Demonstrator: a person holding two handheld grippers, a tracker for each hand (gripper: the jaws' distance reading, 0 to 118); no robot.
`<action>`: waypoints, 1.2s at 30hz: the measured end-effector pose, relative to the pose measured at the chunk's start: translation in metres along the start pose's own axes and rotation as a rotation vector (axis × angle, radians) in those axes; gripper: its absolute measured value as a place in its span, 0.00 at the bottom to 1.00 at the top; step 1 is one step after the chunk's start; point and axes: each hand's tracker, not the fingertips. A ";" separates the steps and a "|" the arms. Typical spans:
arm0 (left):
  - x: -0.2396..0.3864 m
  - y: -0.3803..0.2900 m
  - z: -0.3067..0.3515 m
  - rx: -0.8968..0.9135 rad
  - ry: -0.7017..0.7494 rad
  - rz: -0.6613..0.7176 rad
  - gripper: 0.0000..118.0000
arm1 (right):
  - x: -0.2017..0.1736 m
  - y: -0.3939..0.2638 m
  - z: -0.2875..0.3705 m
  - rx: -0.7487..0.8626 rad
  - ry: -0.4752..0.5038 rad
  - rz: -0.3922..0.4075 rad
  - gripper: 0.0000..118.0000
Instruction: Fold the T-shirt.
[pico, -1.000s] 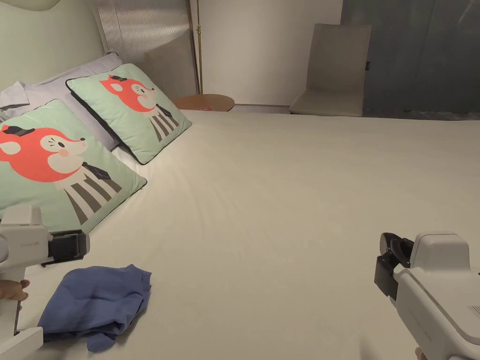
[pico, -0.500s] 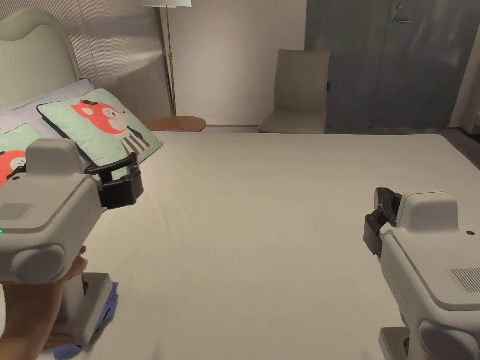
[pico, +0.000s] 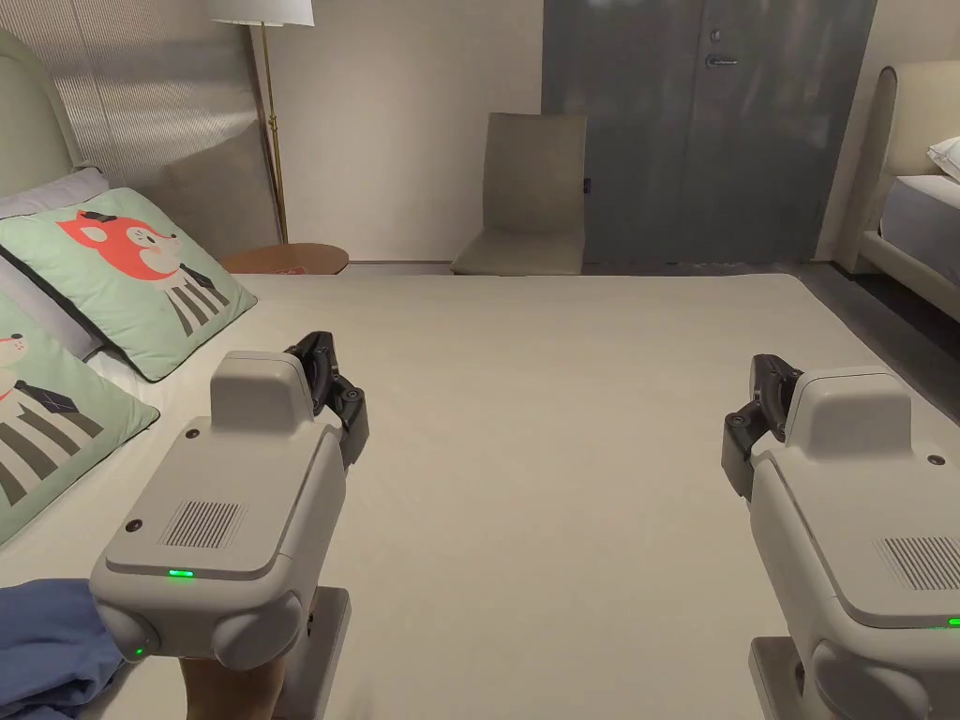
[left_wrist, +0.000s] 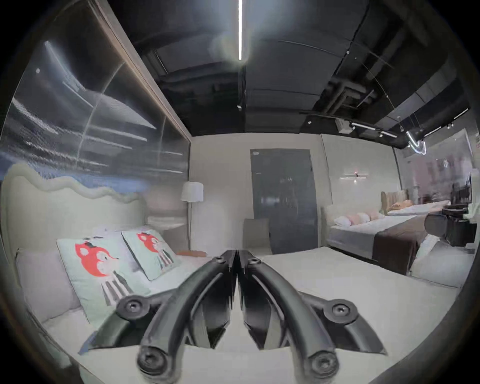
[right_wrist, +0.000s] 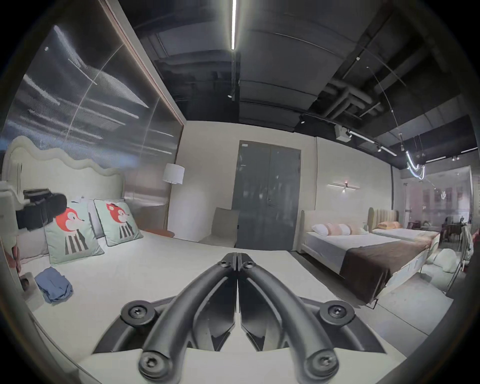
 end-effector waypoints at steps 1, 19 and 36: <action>0.004 0.002 0.005 -0.003 -0.004 0.013 0.00 | 0.001 0.000 0.001 0.001 -0.004 0.001 0.00; 0.010 -0.001 0.004 -0.026 -0.003 -0.007 0.00 | -0.001 0.004 0.001 0.003 -0.005 -0.002 0.00; 0.010 -0.008 0.006 -0.040 -0.004 -0.010 0.00 | 0.000 0.002 -0.001 -0.002 -0.005 -0.001 0.00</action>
